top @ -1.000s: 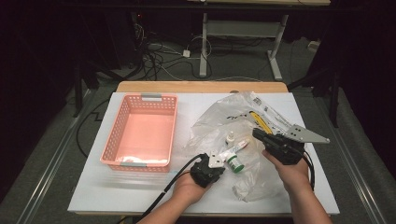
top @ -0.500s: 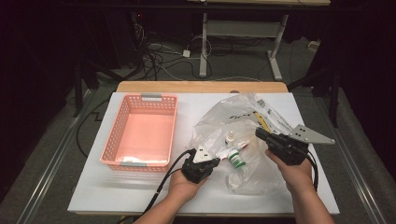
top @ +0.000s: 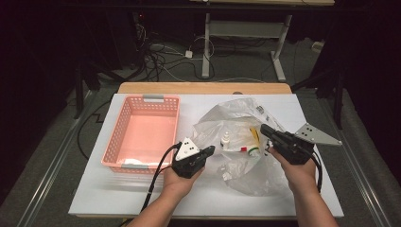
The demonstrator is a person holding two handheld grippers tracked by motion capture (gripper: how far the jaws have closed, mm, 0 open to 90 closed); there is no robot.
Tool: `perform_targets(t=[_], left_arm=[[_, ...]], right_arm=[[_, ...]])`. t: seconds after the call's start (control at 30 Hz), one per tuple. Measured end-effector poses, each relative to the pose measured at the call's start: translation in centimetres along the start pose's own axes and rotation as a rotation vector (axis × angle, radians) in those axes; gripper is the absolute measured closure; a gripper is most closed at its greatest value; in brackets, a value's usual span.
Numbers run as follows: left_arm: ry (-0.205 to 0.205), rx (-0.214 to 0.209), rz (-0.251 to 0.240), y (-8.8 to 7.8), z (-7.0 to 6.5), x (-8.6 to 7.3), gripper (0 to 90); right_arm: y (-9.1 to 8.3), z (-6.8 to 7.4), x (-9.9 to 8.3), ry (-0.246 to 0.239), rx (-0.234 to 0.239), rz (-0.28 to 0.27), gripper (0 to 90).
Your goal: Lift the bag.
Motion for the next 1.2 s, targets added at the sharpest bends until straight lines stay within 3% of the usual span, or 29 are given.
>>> perform_targets(t=[0.17,0.43,0.6,0.8,1.03,1.2], left_arm=[[0.036,0.022,-0.054,-0.6,-0.4,2.3,89.2],[0.084,0.046,-0.154,-0.7,-1.0,7.4,89.3],[0.076,0.052,-0.181,0.2,-0.5,9.8,89.3],[0.083,0.066,-0.227,0.7,0.1,13.4,89.3],[0.155,0.090,-0.275,0.4,-0.3,18.1,89.3],[0.168,0.096,-0.313,0.0,-0.7,21.1,89.3]], right_arm=[[0.4,0.1,0.8,-0.020,-0.015,-0.017,90.0],[0.3,-0.9,4.5,-0.066,-0.079,-0.090,90.0],[0.4,-2.3,7.1,-0.070,-0.131,-0.141,90.0],[0.9,-3.6,9.4,-0.087,-0.167,-0.148,90.0],[1.3,-4.9,13.2,-0.102,-0.205,-0.167,90.0],[1.3,-5.1,15.7,-0.115,-0.217,-0.192,90.0]])
Point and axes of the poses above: each handheld gripper's, and its own axes: y roughly forward along the jaws, x roughly out of its top, z roughly to its left, the point moved 3 cm from there along y, roughly forward along the jaws, and after that the axes turned 9 degrees about x, right-handed, at the moved point
